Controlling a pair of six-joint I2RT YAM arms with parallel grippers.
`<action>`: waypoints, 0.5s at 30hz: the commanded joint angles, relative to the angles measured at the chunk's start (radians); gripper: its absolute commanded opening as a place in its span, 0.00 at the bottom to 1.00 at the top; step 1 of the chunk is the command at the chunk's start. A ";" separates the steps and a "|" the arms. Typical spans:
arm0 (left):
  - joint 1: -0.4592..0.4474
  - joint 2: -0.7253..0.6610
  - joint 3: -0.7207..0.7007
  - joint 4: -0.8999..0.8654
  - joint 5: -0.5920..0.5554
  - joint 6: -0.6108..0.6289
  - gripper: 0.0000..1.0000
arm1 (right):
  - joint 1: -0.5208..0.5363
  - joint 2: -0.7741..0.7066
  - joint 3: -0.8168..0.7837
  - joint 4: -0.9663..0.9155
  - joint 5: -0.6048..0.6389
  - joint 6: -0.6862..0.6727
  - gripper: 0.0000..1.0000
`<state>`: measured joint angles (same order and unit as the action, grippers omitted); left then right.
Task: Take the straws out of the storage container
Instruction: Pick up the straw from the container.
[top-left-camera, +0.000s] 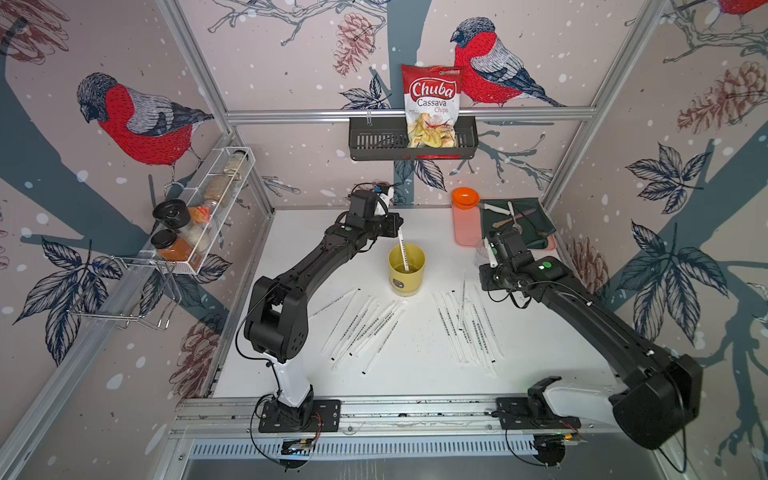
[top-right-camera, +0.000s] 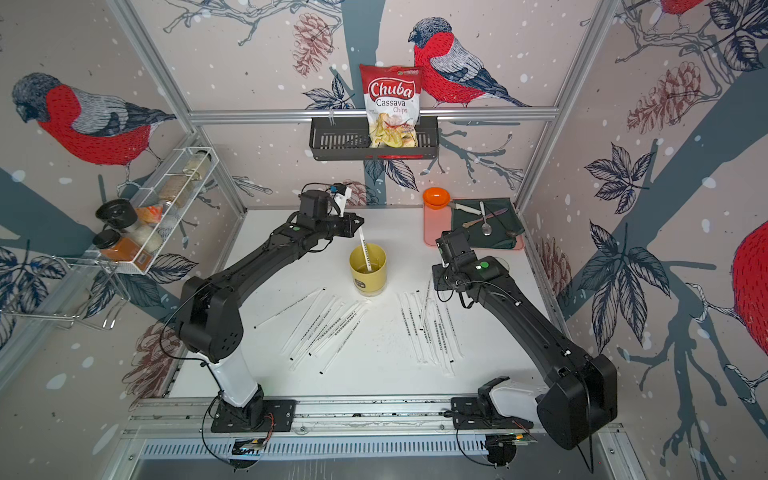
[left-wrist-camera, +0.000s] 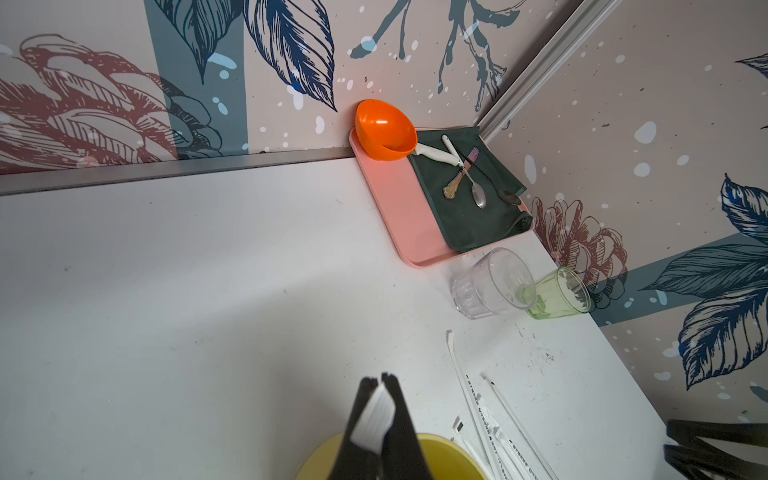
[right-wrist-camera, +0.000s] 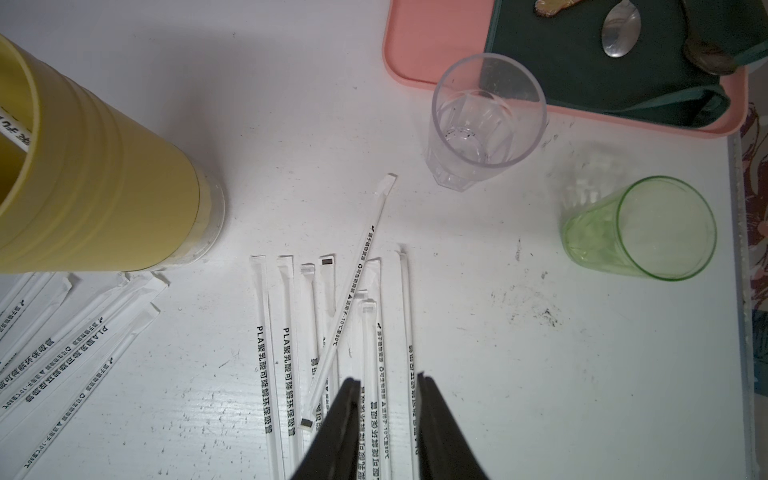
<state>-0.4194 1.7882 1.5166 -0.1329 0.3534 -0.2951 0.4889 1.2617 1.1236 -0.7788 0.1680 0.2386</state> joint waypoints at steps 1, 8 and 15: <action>-0.014 -0.045 0.034 -0.021 -0.023 0.039 0.02 | 0.000 -0.004 0.006 0.017 0.004 0.000 0.28; -0.049 -0.240 0.011 -0.009 -0.137 0.079 0.01 | 0.003 -0.004 0.015 0.012 -0.014 0.001 0.28; -0.105 -0.506 0.017 -0.179 -0.390 0.157 0.00 | 0.016 -0.037 0.042 0.001 -0.028 0.000 0.28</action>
<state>-0.5117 1.3376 1.5146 -0.2077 0.1059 -0.1814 0.4973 1.2308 1.1526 -0.7818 0.1509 0.2386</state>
